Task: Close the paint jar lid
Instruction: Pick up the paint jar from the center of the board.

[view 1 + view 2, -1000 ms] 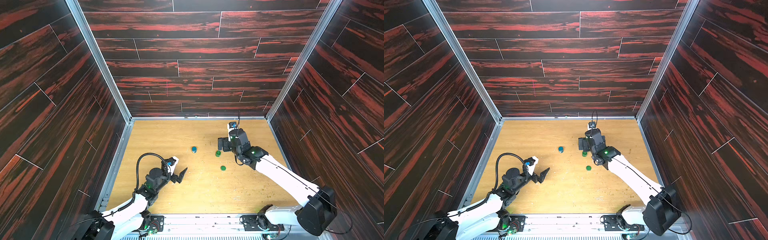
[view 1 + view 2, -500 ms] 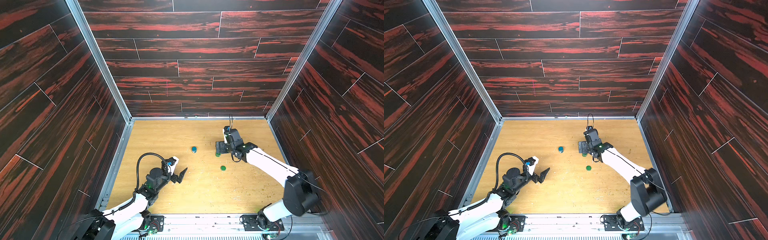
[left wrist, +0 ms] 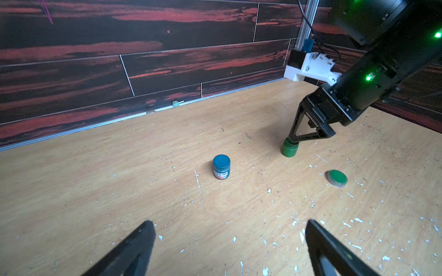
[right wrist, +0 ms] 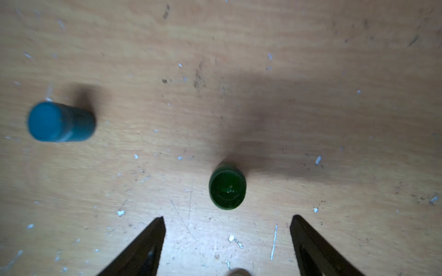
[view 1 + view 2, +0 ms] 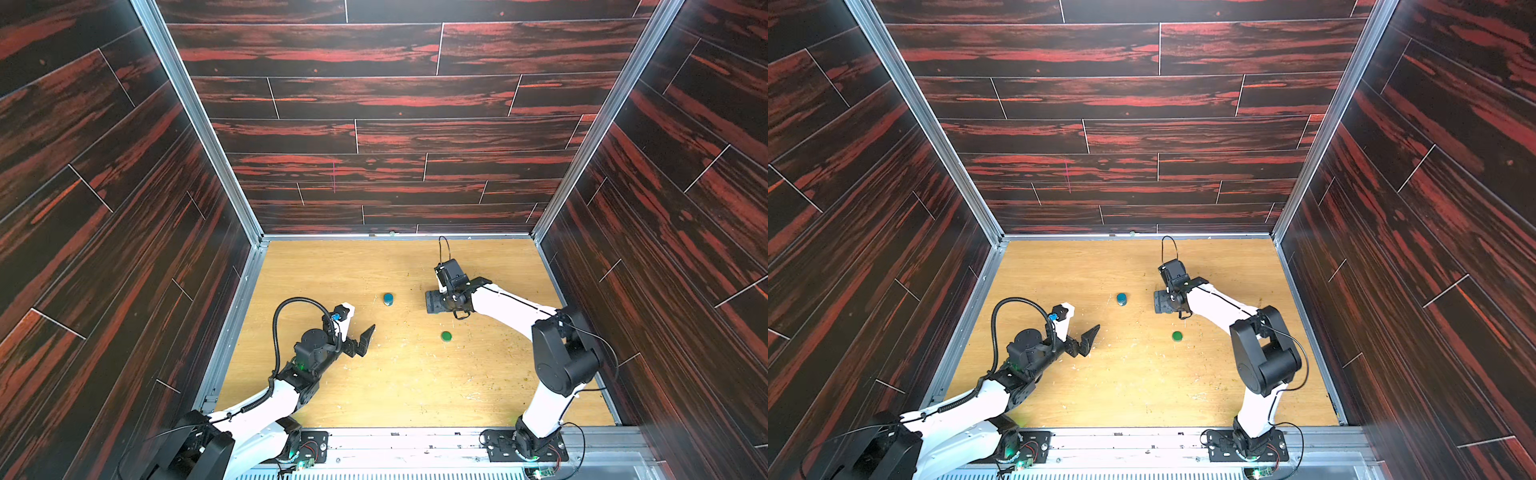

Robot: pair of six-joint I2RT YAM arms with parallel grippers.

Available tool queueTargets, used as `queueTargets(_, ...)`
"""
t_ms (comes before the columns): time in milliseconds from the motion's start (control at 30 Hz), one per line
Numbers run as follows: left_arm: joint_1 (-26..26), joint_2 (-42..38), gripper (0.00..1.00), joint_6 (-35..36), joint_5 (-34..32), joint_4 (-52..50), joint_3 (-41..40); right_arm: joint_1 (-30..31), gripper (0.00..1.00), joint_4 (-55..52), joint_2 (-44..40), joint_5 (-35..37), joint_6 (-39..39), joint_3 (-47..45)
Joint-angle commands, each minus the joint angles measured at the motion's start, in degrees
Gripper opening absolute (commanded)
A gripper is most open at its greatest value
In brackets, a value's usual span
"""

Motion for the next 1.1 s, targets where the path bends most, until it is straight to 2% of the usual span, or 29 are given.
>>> queueTargets(0, 0.0, 1.0, 1.00, -1.6, 1.1, 1.7, 1.1, -0.2, 0.82, -2.7, 2.4, -0.5, -0.7, 2.6)
queueTargets(367, -0.1, 1.6, 1.00, -3.9, -0.2, 3.5, 1.4, -0.2, 0.68, -3.5, 7.1, 0.3, -1.4, 5.5)
queueTargets(1067, -0.1, 3.7, 1.00, -3.3, 1.6, 3.0, 1.9, -0.2, 0.45, -5.3, 11.9, 0.5, -1.0, 9.4)
